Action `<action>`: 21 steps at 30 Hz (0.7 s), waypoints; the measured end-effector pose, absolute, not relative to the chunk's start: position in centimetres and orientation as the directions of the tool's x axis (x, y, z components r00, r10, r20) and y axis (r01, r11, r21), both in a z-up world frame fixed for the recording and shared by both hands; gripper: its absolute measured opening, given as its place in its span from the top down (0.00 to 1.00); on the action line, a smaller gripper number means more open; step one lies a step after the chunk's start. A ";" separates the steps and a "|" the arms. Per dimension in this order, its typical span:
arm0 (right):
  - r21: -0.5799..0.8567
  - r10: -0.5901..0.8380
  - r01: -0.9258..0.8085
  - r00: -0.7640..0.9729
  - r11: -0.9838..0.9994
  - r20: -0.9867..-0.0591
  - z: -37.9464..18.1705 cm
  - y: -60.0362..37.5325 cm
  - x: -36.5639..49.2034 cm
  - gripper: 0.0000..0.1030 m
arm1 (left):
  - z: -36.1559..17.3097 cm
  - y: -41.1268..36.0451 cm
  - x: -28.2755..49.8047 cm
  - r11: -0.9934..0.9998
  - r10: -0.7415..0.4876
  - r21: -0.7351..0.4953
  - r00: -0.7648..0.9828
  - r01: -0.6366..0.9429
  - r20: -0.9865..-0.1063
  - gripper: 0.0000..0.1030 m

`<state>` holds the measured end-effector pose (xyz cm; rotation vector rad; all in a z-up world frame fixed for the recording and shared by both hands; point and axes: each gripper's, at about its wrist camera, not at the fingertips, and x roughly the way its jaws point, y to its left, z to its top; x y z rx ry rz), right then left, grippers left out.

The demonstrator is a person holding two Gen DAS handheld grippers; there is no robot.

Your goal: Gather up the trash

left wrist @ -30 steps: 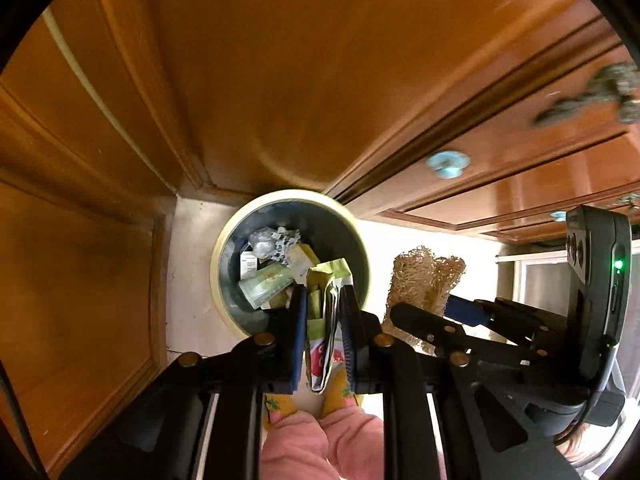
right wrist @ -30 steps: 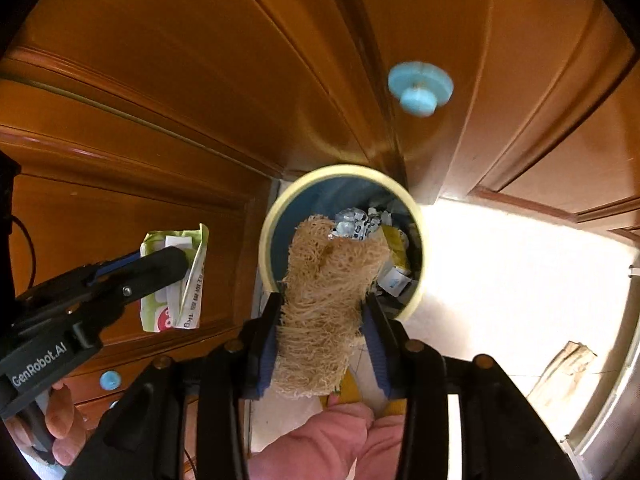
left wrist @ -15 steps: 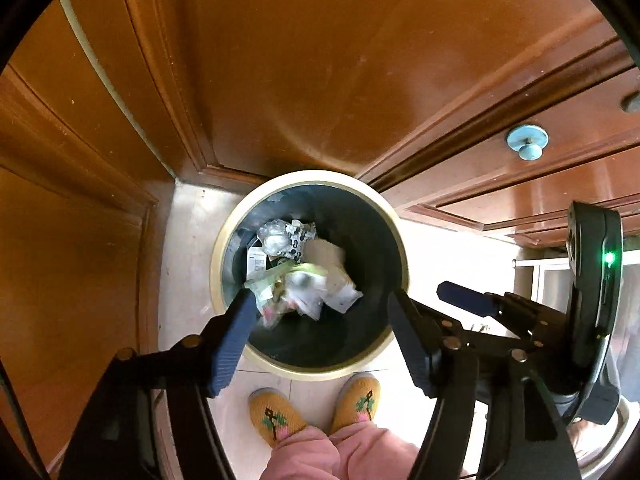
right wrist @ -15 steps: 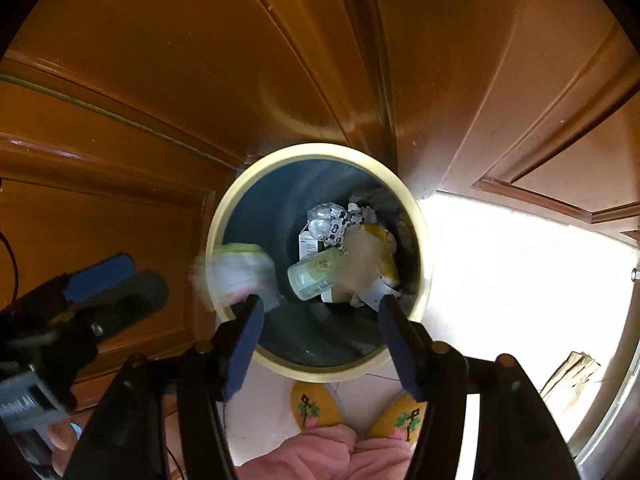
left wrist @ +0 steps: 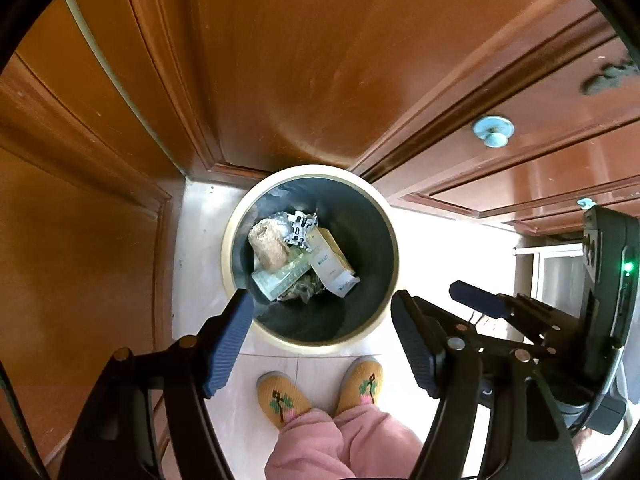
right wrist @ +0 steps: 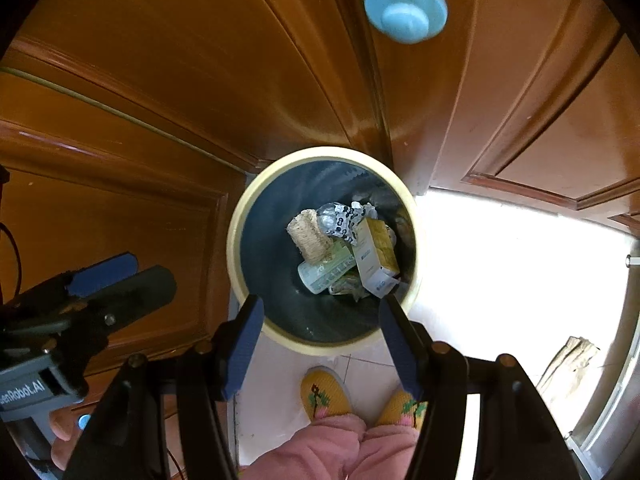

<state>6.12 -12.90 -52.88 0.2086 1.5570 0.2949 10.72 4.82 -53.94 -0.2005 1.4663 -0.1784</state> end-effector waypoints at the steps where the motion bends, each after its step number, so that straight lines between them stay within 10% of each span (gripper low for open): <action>1: 0.313 0.313 -0.054 -0.007 0.948 -0.950 -52.1 -12.9 6.0 0.41 | -53.4 4.8 10.6 0.971 -0.237 -0.238 0.095 0.000 -0.967 0.30; 21: 0.288 0.287 -0.093 -0.017 0.953 -0.958 -38.6 -13.7 5.2 0.41 | -37.6 5.8 7.4 0.982 -0.176 -0.182 0.100 -0.053 -0.979 0.28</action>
